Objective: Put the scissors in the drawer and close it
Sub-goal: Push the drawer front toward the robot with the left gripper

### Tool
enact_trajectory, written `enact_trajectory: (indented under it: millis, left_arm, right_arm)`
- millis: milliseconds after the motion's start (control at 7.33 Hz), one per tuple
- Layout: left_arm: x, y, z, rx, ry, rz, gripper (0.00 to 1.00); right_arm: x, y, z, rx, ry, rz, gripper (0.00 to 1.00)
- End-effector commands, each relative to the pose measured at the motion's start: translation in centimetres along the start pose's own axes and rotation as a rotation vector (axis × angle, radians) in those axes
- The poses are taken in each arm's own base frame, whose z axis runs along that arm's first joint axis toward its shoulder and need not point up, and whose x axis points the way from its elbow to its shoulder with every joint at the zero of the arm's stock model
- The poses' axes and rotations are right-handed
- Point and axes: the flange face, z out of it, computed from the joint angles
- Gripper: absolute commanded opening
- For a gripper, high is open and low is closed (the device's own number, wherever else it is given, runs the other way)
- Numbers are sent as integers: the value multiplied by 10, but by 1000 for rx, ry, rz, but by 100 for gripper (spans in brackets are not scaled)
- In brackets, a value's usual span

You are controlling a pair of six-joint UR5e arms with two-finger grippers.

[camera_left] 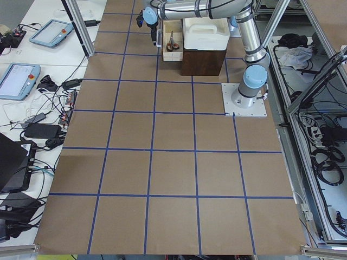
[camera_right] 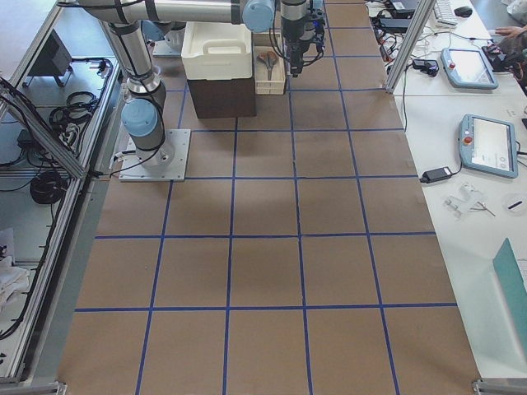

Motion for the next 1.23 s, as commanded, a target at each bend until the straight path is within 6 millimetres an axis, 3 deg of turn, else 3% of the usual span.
enact_trajectory:
  millis: [0, 1091]
  left_arm:
    - [-4, 8, -8, -23, -7, -4, 100]
    - [-10, 31, -5, -158, -44, -42, 100]
  right_arm:
    - [0, 0, 1, -1, -2, -1, 100]
    - [0, -1, 1, -3, -2, -1, 100]
